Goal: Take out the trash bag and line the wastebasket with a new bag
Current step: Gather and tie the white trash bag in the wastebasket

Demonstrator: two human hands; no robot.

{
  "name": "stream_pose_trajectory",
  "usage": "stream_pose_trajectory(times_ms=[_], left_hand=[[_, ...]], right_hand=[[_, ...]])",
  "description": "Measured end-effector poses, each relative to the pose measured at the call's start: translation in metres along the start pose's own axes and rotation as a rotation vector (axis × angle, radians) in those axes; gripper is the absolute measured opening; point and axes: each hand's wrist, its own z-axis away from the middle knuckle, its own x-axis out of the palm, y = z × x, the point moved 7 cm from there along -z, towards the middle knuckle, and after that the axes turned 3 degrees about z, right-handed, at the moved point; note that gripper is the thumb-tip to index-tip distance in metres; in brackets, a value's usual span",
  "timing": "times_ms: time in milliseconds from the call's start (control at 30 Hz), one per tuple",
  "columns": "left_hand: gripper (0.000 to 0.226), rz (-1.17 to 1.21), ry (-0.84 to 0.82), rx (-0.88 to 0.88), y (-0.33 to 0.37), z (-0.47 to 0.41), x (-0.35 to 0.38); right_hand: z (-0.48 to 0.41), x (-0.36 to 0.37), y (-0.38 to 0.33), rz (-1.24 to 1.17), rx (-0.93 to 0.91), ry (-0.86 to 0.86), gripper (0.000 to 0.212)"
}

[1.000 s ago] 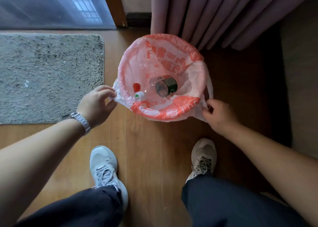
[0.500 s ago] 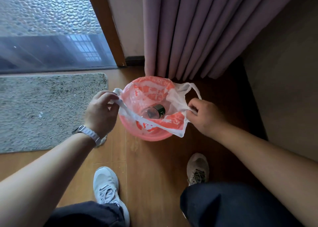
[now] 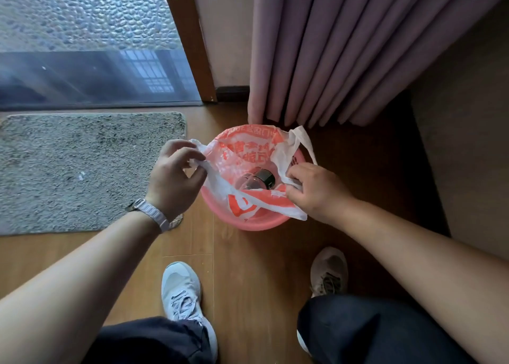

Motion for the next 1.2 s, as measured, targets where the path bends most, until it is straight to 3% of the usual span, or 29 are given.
stream_pose_trajectory(times_ms=[100,233,333,467,567,667,800,967,1200], left_hand=[[0.028,0.063,-0.037,-0.085,-0.011,0.001,-0.001],[0.033,0.125,0.013,-0.195,-0.024,-0.001,-0.007],[0.036,0.063,0.068,-0.371,-0.044,-0.006,-0.005],[0.055,-0.134,-0.089,-0.691,-0.075,-0.024,0.017],[0.042,0.001,-0.211,-0.786,-0.081,-0.030,0.041],[0.034,0.018,-0.165,-0.760,-0.076,-0.025,0.054],[0.025,0.074,-0.104,-0.635,-0.067,-0.024,0.057],[0.023,0.147,-0.097,-0.490,-0.051,-0.028,0.052],[0.017,0.303,-0.001,-0.436,-0.014,-0.037,0.039]], right_hand=[[-0.006,-0.001,-0.001,-0.067,0.000,0.061,0.019],[-0.015,-0.022,-0.001,-0.090,-0.028,0.296,0.035],[-0.020,-0.033,0.019,-0.037,0.091,0.419,0.046],[-0.035,-0.021,0.051,0.079,0.271,0.388,0.053],[-0.054,-0.010,0.069,0.079,0.351,0.310,0.063],[-0.066,0.001,0.079,0.061,0.403,0.244,0.054],[-0.066,0.014,0.080,-0.050,0.393,0.185,0.026],[-0.059,0.004,0.068,-0.155,0.268,0.260,0.025],[-0.057,-0.023,0.035,-0.259,0.122,0.389,0.019]])
